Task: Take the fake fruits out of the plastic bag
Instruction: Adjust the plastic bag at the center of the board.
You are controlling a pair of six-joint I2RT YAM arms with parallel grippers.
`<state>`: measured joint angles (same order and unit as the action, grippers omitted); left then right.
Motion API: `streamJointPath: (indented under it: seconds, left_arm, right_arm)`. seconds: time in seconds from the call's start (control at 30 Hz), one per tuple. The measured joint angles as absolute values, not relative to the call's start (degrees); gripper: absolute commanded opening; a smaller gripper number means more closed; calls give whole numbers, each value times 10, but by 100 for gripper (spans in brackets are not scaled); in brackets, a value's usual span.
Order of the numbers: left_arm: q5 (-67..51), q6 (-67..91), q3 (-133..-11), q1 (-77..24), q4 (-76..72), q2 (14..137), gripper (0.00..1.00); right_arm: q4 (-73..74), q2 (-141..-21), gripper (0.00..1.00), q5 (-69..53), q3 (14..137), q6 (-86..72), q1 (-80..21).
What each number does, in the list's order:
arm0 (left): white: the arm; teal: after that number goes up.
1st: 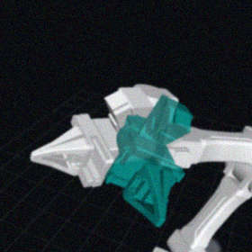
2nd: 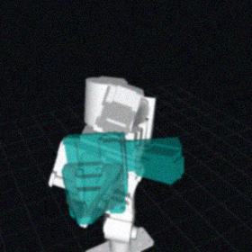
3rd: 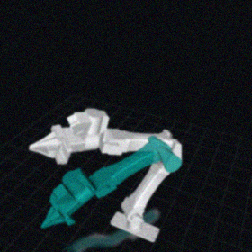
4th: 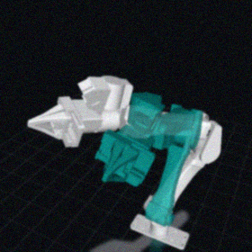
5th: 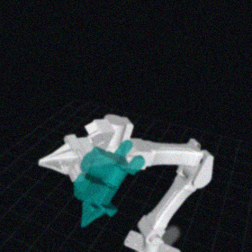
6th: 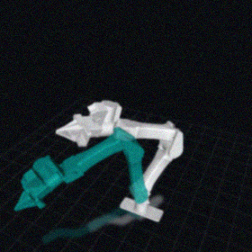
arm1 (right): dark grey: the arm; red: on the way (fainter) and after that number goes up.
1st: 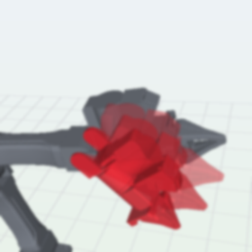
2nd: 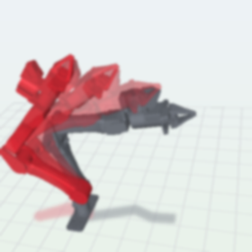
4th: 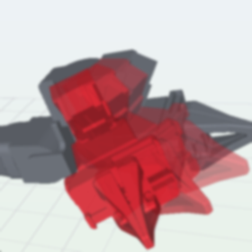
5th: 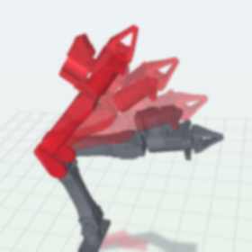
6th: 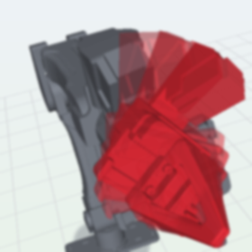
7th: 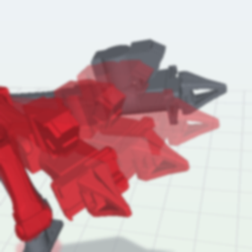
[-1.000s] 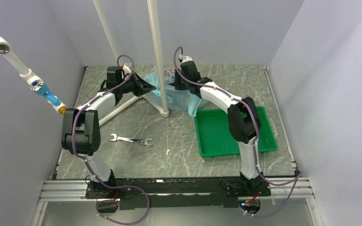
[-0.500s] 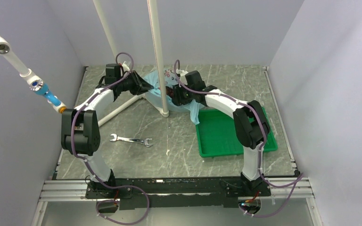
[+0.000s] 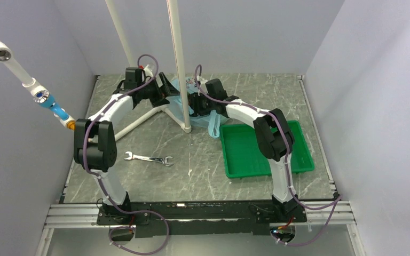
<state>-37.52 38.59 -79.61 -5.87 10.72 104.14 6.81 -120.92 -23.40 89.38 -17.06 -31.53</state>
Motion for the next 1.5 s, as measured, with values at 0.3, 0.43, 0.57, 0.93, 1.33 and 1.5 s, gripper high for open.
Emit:
streamJointPath:
  seconds: [0.3, 0.43, 0.57, 0.93, 1.33, 1.5]
  left_arm:
    - [-313, 353, -812, -107, 149, 1072, 87]
    - [-291, 346, -829, -106, 161, 1101, 75]
    - [-268, 336, -849, -112, 171, 1117, 45]
    - [-239, 310, -870, -117, 189, 1130, 0]
    - [-256, 316, -840, -117, 179, 1095, 0]
    - [-283, 340, -822, -117, 170, 1095, 0]
  right_arm:
    - [-8, -1236, 42, -293, 913, -235, -315]
    - [-26, -1236, 41, -306, 911, -244, -315]
    - [-53, -1230, 40, -309, 884, -255, -315]
    - [20, -1141, 44, -124, 796, -235, -316]
    - [132, -1075, 61, 144, 797, -180, -297]
    - [153, -1085, 62, 168, 794, -175, -272]
